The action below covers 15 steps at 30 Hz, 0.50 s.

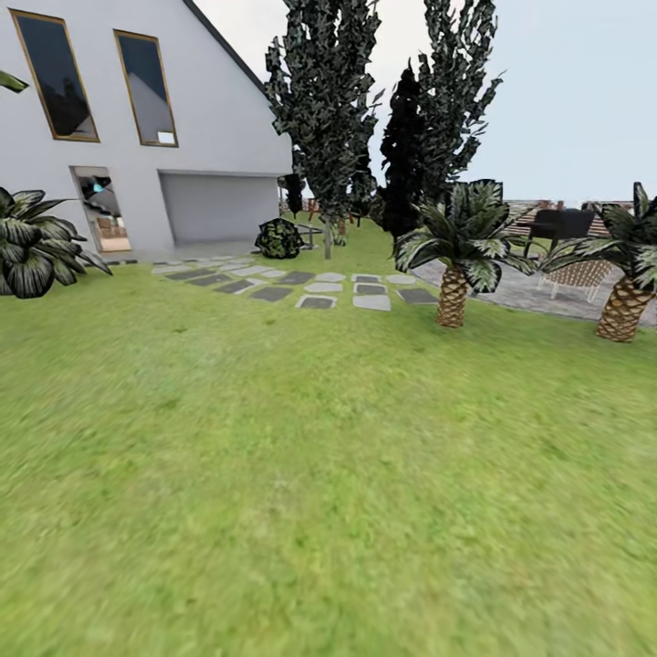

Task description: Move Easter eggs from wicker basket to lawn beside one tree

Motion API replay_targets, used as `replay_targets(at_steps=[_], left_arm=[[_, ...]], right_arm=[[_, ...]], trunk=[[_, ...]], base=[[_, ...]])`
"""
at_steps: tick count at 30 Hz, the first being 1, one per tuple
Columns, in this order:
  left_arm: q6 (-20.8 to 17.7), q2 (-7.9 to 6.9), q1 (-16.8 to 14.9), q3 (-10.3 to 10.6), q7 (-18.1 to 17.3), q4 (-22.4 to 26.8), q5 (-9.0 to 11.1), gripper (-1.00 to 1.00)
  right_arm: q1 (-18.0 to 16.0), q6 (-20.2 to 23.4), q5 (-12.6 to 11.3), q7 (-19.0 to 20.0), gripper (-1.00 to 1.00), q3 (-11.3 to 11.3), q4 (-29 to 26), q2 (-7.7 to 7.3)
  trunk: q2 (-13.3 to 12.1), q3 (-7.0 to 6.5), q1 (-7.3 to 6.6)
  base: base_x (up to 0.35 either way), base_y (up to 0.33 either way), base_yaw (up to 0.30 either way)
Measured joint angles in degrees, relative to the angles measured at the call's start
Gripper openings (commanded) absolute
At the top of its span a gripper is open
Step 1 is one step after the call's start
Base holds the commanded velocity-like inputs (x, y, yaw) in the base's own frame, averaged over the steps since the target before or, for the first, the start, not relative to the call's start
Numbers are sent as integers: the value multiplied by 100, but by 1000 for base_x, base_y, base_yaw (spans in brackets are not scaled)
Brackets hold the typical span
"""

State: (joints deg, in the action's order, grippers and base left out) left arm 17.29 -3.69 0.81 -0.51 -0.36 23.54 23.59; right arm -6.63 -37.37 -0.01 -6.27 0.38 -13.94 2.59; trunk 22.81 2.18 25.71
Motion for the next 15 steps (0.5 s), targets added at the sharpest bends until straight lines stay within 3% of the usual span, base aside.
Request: replay_targets(at_steps=[15], left_arm=[[-9,0,2,5,4,-9,0,100]], right_arm=[[0,7,-6,-1,100,0,-2,2]], trunk=[[0,0,0]], base=[[332,132,-4]])
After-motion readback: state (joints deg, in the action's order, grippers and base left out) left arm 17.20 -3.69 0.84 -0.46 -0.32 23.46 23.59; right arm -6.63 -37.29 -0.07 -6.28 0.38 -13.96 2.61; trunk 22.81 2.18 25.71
